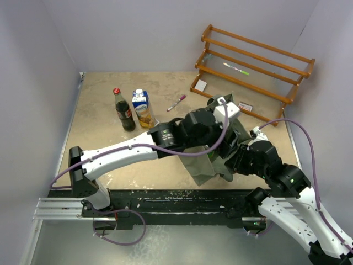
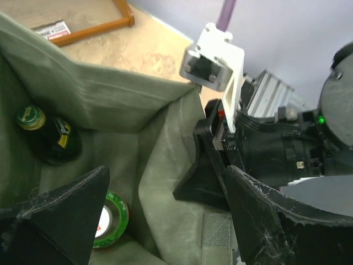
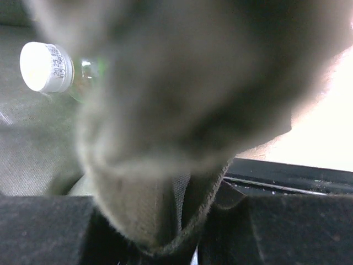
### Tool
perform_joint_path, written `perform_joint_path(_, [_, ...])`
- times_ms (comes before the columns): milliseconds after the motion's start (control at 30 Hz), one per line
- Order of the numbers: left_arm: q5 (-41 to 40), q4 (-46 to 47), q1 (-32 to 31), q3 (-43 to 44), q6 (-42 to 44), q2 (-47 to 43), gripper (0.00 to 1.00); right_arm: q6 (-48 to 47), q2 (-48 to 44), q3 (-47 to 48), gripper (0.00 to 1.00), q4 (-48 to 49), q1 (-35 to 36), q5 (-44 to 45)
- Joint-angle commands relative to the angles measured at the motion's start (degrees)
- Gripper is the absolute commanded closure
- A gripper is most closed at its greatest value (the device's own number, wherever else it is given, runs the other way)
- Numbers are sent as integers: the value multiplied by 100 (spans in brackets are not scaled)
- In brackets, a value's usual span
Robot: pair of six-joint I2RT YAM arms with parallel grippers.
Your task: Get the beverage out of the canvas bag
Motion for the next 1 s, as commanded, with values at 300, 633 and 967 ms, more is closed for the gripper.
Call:
perform_joint_path(300, [-1813,-729,-209,-19,270,280,6,23,-95,-12,74,-354,9,-65])
perform_joint_path(633, [-2200,-1136,-180,-382,-408,261,1,-84,-120,118,74,-395,7,100])
perform_joint_path(967, [-2105,-666,-151,-1214,-1024,-199,1,-162,-150,-13,73,-203,6,65])
